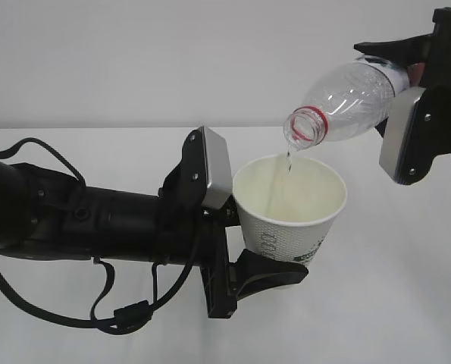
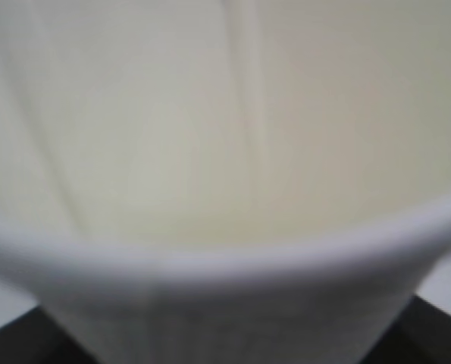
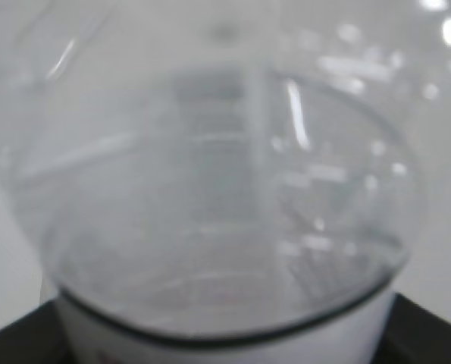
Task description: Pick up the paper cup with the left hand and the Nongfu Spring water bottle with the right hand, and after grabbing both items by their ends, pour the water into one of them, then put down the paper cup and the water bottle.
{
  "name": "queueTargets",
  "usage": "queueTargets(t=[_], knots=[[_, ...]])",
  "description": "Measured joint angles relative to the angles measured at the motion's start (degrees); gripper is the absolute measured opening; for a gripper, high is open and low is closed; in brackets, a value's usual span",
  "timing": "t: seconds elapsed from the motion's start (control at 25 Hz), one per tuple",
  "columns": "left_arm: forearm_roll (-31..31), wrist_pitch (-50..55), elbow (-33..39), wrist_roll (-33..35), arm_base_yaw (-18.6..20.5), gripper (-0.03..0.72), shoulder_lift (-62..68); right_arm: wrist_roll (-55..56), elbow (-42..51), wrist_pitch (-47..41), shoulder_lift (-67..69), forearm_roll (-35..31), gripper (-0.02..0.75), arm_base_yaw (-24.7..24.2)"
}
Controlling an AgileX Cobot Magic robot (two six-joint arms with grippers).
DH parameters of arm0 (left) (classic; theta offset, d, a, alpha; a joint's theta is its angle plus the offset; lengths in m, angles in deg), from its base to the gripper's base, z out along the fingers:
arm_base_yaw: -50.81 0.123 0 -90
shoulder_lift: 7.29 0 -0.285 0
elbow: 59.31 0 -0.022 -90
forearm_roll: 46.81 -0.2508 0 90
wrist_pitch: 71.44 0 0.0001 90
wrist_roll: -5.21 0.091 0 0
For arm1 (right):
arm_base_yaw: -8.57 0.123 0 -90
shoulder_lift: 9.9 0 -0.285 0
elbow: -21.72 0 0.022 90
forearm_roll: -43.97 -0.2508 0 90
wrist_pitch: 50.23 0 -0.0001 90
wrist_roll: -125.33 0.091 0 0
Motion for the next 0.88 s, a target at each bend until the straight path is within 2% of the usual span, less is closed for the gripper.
queueTargets(t=[0.88], knots=[[0.0, 0.0, 0.0, 0.0, 0.0, 0.536, 0.0, -0.5, 0.0, 0.0, 0.0, -0.1, 0.478, 0.0]])
